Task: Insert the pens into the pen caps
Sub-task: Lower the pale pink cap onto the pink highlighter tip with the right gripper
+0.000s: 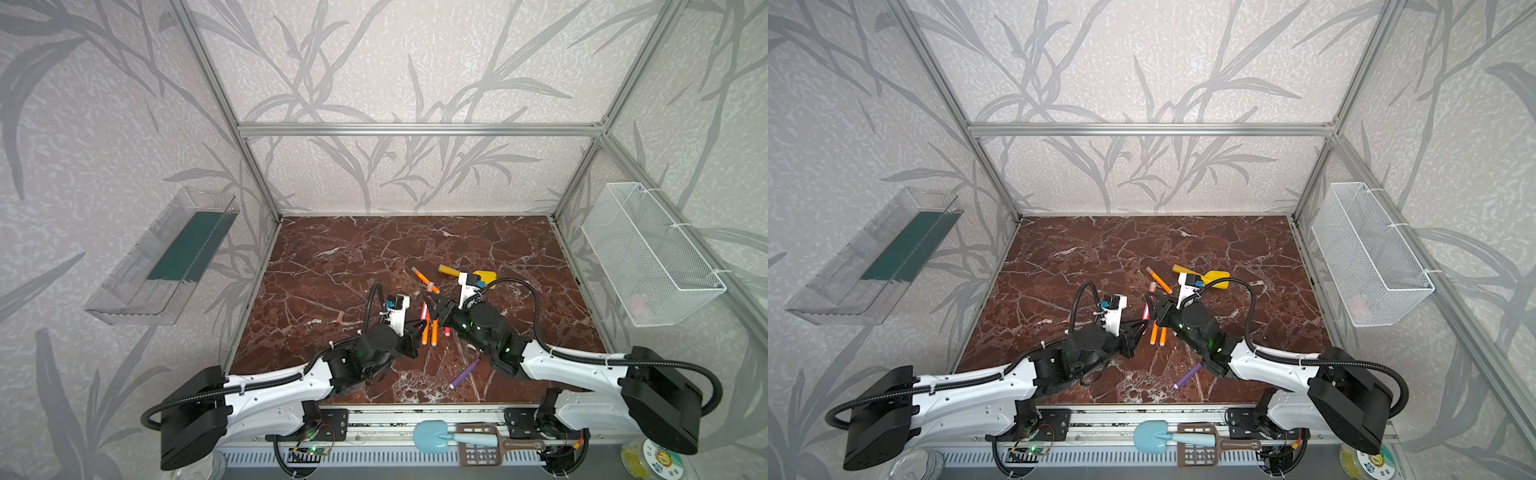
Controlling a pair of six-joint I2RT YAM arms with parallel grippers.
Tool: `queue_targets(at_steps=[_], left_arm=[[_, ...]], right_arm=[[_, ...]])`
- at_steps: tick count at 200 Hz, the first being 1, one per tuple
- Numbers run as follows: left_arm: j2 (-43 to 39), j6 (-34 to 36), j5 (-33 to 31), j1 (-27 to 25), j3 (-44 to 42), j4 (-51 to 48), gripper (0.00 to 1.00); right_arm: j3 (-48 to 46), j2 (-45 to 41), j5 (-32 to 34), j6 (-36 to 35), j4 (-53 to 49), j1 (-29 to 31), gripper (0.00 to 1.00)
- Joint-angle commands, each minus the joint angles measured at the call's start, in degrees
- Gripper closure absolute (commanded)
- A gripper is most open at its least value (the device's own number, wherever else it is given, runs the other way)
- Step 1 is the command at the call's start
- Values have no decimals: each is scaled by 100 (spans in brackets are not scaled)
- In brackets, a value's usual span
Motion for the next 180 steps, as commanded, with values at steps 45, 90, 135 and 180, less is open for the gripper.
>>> queue_targets(at_steps=[45, 90, 135, 180], left_arm=[[77, 109, 38, 3, 85, 52, 100], [93, 181, -43, 10, 180, -58, 100], [214, 314, -170, 13, 400, -228, 82], [389, 434, -274, 67, 542, -263, 69]], right_arm=[[545, 206, -307, -359, -474, 22, 77], [532, 226, -424, -307, -418, 21, 93], [528, 363, -622, -193, -199, 30, 100], [479, 417, -632, -148, -12, 100, 100]])
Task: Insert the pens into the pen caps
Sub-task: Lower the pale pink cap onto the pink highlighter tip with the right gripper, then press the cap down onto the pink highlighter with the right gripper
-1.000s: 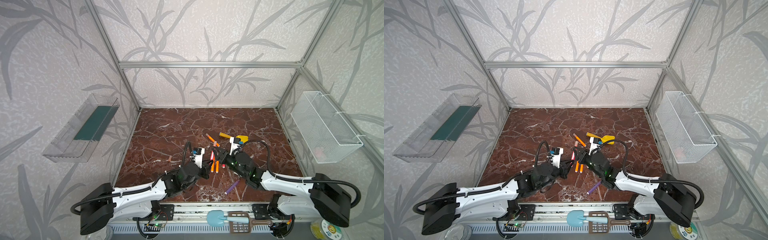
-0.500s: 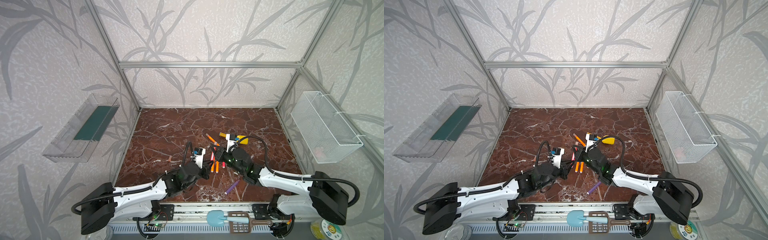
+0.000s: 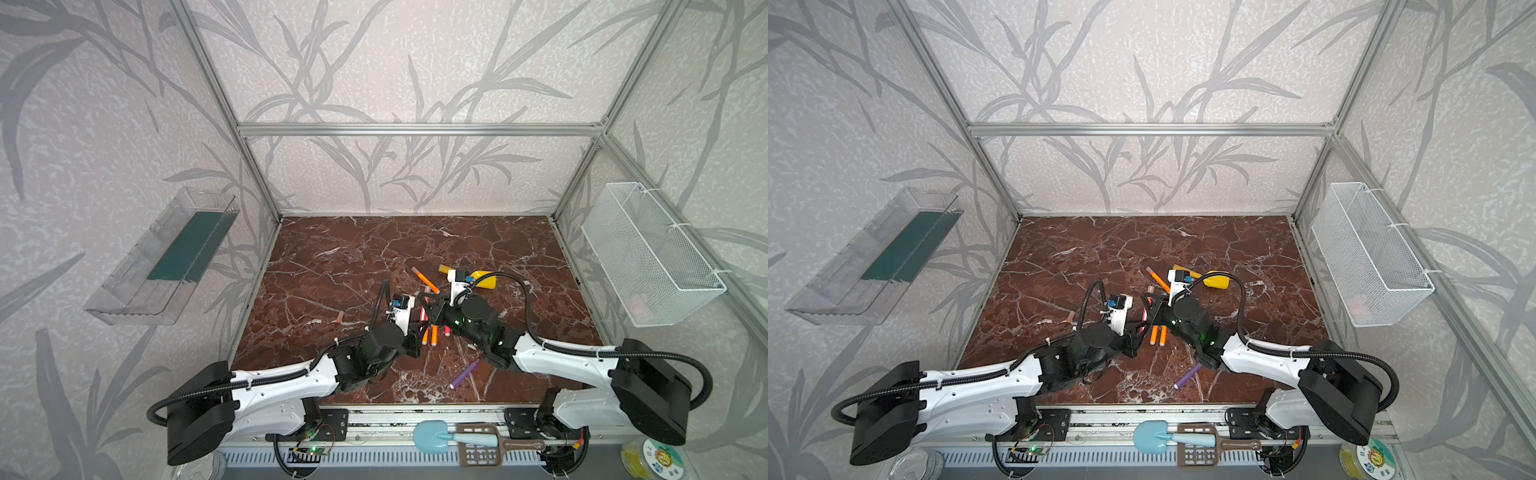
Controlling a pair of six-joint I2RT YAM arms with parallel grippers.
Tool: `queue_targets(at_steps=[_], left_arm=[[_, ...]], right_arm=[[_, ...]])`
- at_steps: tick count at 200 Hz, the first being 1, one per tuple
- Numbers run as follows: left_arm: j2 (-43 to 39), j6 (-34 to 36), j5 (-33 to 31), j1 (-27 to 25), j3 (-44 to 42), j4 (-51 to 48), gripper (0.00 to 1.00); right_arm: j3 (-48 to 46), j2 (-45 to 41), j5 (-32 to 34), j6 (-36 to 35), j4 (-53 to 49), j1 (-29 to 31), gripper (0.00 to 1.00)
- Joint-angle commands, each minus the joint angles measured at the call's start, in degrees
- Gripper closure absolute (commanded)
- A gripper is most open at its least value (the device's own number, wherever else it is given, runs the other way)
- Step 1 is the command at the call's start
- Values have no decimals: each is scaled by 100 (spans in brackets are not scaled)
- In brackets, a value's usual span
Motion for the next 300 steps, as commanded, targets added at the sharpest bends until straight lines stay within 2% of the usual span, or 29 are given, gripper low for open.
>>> queue_targets(at_steps=[1, 26, 50, 65, 72, 97, 109, 124, 163, 187, 219, 300], left_arm=[[73, 134, -155, 53, 253, 86, 69], [105, 132, -128, 126, 241, 146, 68], [125, 75, 53, 253, 197, 200, 77], [136, 25, 157, 311, 154, 252, 87], [146, 3, 191, 335, 137, 262, 91], [121, -19, 279, 364, 109, 267, 99], [101, -10, 332, 373, 76, 292, 100], [88, 11, 426, 372, 65, 291, 100], [75, 61, 577, 372, 5, 375, 100], [70, 87, 674, 368, 3, 415, 100], [73, 119, 728, 368, 3, 389, 100], [8, 244, 613, 388, 97, 285, 100]], right_arm=[[84, 24, -151, 57, 271, 68, 100], [57, 24, -116, 53, 299, 108, 100], [12, 16, -91, 70, 366, 117, 100], [2, 11, -82, 76, 387, 121, 100], [-5, 6, -81, 68, 408, 121, 95], [-32, -84, 102, -27, 407, 121, 64], [-35, -163, 304, -104, 362, 121, 55], [-24, -282, 482, -219, 295, 64, 51], [152, -427, 478, -321, -106, -122, 49], [305, -297, 329, -317, -182, -249, 50], [491, -105, 174, -374, -216, -296, 57], [508, -54, -90, -378, -331, -309, 99]])
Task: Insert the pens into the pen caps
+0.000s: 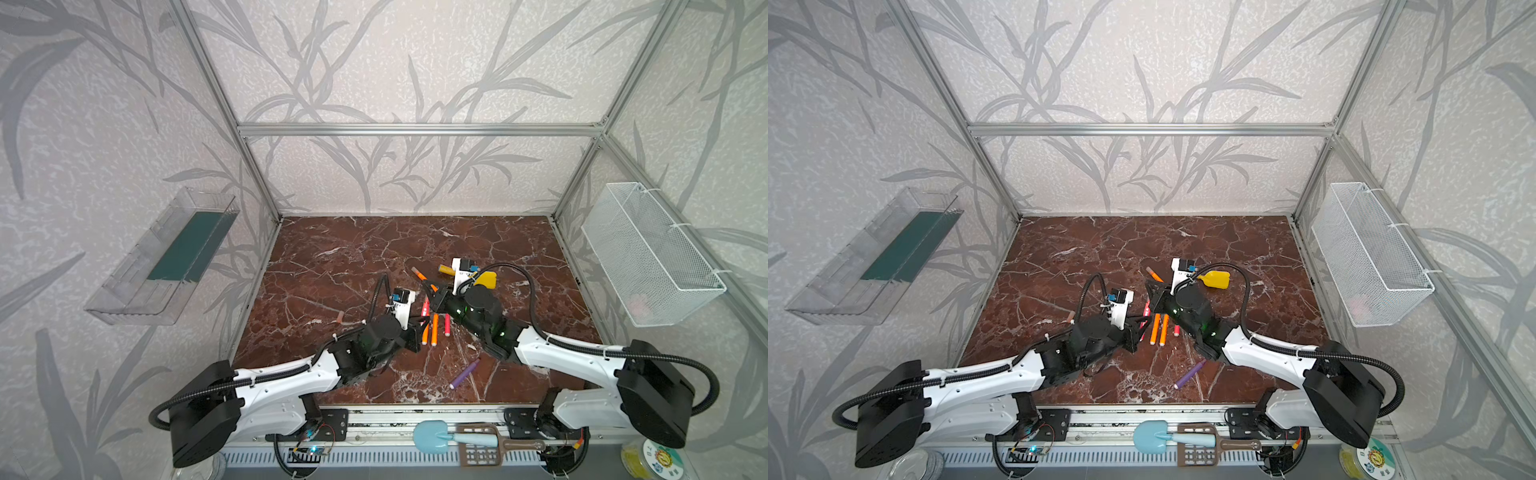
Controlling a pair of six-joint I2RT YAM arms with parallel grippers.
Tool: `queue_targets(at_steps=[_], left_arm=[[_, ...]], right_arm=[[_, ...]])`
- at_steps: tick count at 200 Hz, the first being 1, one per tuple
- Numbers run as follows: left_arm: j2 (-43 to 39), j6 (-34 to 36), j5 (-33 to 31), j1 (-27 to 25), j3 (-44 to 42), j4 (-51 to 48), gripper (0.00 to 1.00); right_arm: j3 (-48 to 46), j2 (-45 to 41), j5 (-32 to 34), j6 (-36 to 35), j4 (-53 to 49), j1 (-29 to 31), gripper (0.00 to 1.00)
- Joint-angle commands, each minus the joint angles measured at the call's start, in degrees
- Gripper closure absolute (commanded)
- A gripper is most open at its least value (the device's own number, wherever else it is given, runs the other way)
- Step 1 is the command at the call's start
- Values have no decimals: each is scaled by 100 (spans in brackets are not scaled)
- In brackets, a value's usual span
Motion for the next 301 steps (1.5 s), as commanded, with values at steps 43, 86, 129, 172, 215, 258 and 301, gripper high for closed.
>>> queue_targets(at_steps=[43, 86, 129, 172, 215, 258, 301], left_arm=[[-215, -33, 1052, 957, 153, 359, 100], [-399, 371, 1001, 1238, 602, -203, 100], [-305, 1147, -1033, 1155, 975, -819, 100], [-268, 1326, -1429, 1084, 1220, -772, 100], [-368, 844, 896, 1584, 1207, -492, 100], [-671, 1013, 1116, 1677, 1277, -782, 100], [-672, 1210, 31, 1664, 1318, -967, 100]], right_arm=[[-123, 140, -974, -256, 605, 15, 100], [-234, 749, -1448, 256, 1502, 71, 100], [203, 673, -489, 526, -86, 791, 100], [153, 439, 225, 722, -569, 1128, 100], [-579, 909, -614, -120, 2402, 1132, 100], [-535, 874, -493, -176, 2178, 1285, 100], [-228, 594, 349, 455, 480, 1622, 100]])
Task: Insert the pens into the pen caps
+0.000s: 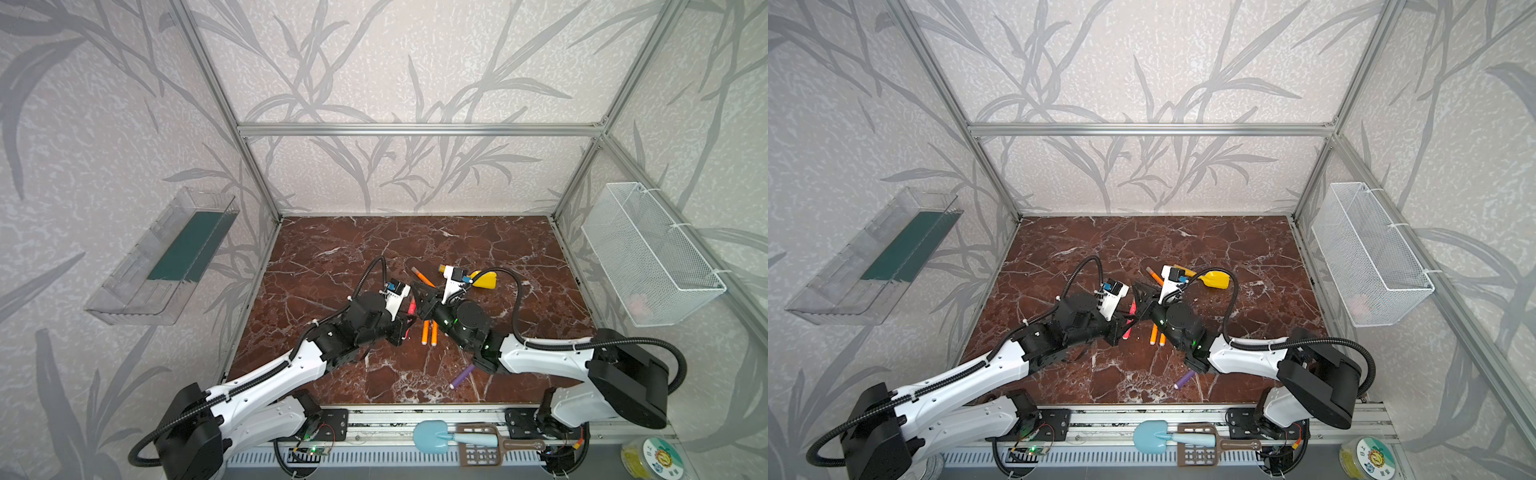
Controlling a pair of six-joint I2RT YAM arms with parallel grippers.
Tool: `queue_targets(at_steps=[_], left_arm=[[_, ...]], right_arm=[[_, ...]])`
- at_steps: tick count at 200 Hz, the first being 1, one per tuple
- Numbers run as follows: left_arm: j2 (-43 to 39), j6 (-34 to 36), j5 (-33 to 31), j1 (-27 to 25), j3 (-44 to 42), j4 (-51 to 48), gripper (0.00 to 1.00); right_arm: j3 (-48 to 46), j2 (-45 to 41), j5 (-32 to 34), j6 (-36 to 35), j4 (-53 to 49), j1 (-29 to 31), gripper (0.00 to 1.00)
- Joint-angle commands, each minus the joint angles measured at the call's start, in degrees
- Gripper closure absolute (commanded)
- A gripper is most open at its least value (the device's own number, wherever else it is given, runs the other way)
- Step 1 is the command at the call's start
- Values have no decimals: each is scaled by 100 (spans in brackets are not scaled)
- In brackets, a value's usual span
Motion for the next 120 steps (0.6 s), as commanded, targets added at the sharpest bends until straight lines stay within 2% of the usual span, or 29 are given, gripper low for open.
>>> queue_targets(at_steps=[1, 26, 76, 99, 120], left_arm=[[-97, -91, -1748, 298, 563, 1383, 100], [-77, -69, -1857, 298, 680, 1229, 100], [-288, -51, -663, 263, 435, 1367, 100], [-403, -26, -418, 130, 275, 1423, 100], [-561, 3, -374, -2, 114, 1444, 100]], right_arm=[[-66, -104, -736, 522, -1350, 714, 100], [47, -199, -464, 451, -1707, 901, 100], [-32, -371, -241, 10, -1389, 905, 100], [-8, -476, -153, -117, -1507, 851, 100], [8, -641, -42, -203, -1688, 778, 87]])
